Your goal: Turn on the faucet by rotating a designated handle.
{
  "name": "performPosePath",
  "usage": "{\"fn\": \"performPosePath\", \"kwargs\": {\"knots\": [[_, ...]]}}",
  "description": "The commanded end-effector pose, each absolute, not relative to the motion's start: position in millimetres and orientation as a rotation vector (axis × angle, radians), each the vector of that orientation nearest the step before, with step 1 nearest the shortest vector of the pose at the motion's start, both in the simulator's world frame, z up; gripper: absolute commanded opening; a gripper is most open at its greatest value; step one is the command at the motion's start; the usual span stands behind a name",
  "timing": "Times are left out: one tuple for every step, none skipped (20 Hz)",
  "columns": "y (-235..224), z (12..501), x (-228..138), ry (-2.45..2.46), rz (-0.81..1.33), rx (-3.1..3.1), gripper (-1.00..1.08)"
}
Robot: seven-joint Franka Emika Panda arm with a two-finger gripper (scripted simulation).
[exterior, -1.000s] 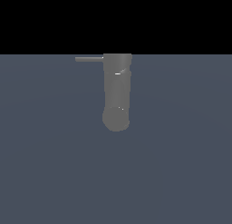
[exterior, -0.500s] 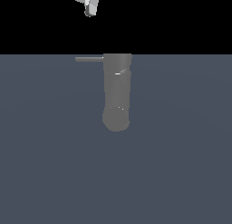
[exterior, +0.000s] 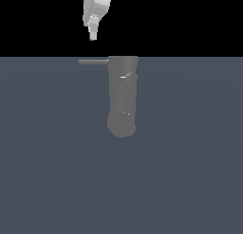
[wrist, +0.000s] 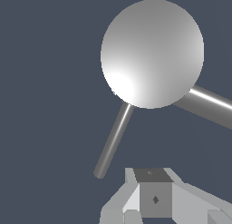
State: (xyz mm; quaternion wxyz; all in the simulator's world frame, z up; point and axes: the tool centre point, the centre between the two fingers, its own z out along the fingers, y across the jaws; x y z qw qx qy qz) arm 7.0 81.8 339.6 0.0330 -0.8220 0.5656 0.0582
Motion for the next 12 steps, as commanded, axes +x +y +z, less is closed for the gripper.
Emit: {"fn": "performPosePath", "kwargs": {"knots": [[87.2, 328.0, 18.4, 1.831, 0.163, -2.48, -1.0], [89.3, 323.4, 22.8, 1.866, 0.155, -2.461, -1.0], [91.5, 318.8, 27.1, 1.901, 0.146, -2.441, -1.0], [93.6, 314.3, 31.4, 1.935, 0.137, -2.421, -1.0], [95.7, 309.8, 35.5, 1.968, 0.127, -2.4, -1.0], [97.8, 305.5, 39.4, 1.999, 0.117, -2.381, -1.0], [99.8, 301.5, 43.0, 2.028, 0.107, -2.362, -1.0], [101.7, 297.8, 46.4, 2.055, 0.096, -2.343, -1.0], [103.4, 294.3, 49.5, 2.08, 0.086, -2.326, -1.0], [105.1, 291.0, 52.4, 2.103, 0.076, -2.31, -1.0], [106.7, 288.0, 55.1, 2.124, 0.067, -2.294, -1.0], [108.2, 285.2, 57.5, 2.143, 0.058, -2.28, -1.0]]}}
